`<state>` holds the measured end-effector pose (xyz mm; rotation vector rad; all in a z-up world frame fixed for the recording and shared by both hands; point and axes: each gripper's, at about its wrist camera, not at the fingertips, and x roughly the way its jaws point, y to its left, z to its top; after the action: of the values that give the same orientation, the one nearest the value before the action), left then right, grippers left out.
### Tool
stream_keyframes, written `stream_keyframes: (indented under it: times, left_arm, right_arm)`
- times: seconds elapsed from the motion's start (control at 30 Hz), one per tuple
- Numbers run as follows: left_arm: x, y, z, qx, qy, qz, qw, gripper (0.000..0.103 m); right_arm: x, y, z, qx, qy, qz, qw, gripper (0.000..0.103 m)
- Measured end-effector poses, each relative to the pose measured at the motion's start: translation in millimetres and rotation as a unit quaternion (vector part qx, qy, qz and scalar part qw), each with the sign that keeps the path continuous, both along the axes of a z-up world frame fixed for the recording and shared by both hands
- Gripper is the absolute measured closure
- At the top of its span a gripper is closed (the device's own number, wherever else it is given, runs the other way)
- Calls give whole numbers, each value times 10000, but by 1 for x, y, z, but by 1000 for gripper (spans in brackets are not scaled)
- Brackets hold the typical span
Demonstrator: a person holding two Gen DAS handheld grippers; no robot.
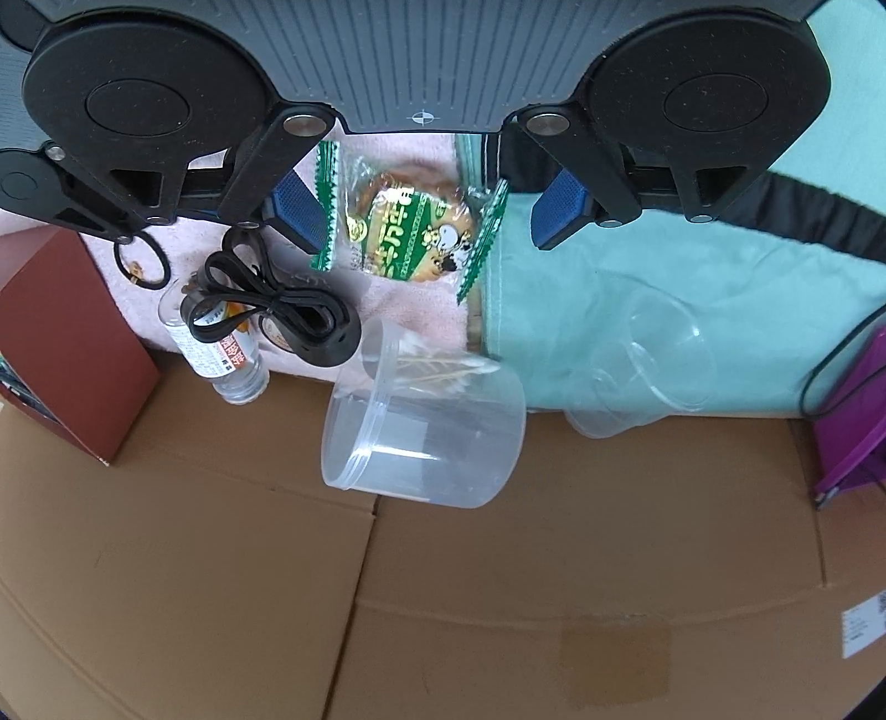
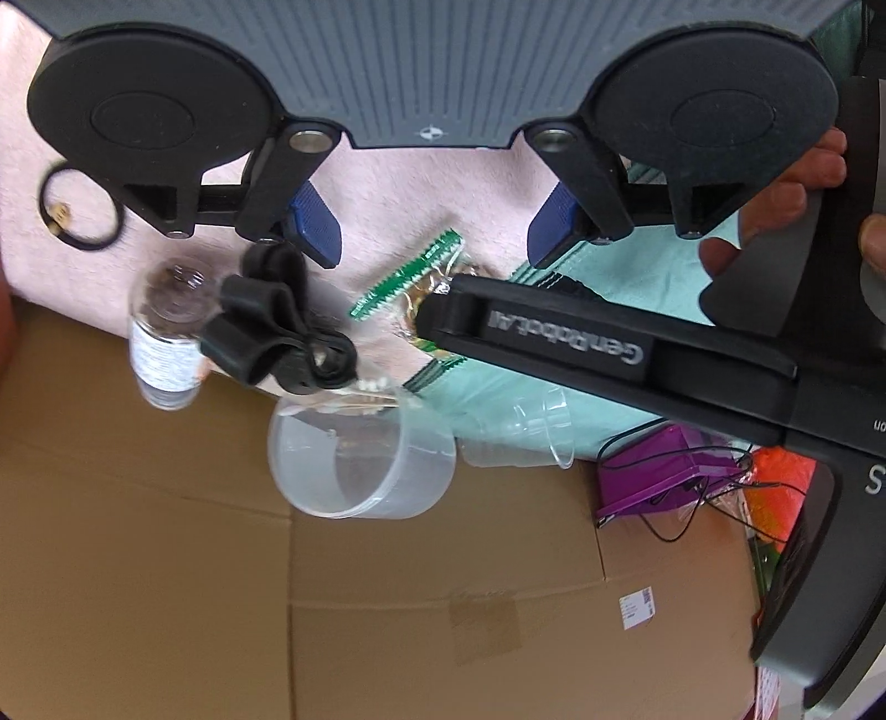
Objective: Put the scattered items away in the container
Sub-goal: 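Close the left gripper on the wrapped cookie packet, then lift the cookie packet with the left gripper and carry it toward the box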
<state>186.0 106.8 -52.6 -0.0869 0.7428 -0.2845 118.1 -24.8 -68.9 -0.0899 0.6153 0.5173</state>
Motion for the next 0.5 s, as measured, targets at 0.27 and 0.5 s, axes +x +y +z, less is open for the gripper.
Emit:
stream_keyframes:
  times: [0.27, 0.5]
  left_arm:
    - [12, 0, -12, -126, 153, -275, 9994, 21]
    - [5, -6, -11, -80, 135, -290, 9995, 26]
  right_arm:
    - [18, 5, -7, 50, 119, 93, 9999, 36]
    - [15, 1, -6, 139, 135, 41, 9998, 50]
